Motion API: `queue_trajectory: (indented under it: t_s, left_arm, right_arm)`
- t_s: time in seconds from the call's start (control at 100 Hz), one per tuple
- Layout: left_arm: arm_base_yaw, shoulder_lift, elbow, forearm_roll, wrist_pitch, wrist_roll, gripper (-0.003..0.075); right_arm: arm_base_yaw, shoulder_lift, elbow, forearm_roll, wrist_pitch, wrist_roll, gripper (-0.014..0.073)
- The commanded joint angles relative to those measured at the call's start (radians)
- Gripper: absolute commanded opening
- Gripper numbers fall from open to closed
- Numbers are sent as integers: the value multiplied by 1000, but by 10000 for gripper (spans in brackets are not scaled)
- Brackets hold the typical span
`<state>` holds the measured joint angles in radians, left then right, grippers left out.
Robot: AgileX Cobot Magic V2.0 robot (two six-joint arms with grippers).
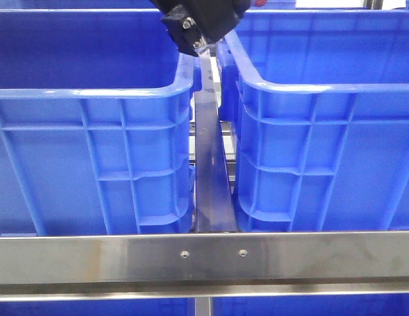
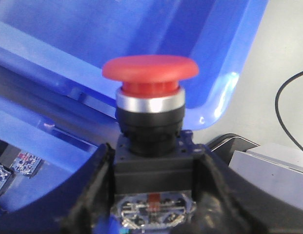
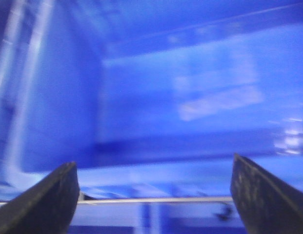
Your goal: Pick red and yellow buttons and place in box
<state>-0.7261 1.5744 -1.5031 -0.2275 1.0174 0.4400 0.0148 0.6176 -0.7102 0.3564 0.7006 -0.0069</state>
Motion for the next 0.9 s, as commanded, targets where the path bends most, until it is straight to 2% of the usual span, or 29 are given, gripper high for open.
queue_trajectory:
  t_s: [0.0,0.17,0.37,0.49,0.65,0.89]
  left_arm:
    - [-7,-45,-29,-28,-42,1,136]
    - [-7,-45,-29,-28,-42,1,136]
    - [-7,-45,-29,-28,-42,1,136]
    - [-7,-45,-29,-28,-42,1,136]
    - [-7,-45,-29,-28,-42,1,136]
    - [-7,-45,-29,-28,-44,1,136]
  right_arm:
    - [-2,44,-37,161,-95,-77,652]
    - [-2,166,-87,472,27,-295,652]
    - [-2,318,-147,883,114,-466,652]
    - [1,415,-164,1048,180,-563,652]
    - [26,555,-201,1134,256,-622,652]
    - [132,696,-276,1132,250,-637,652]
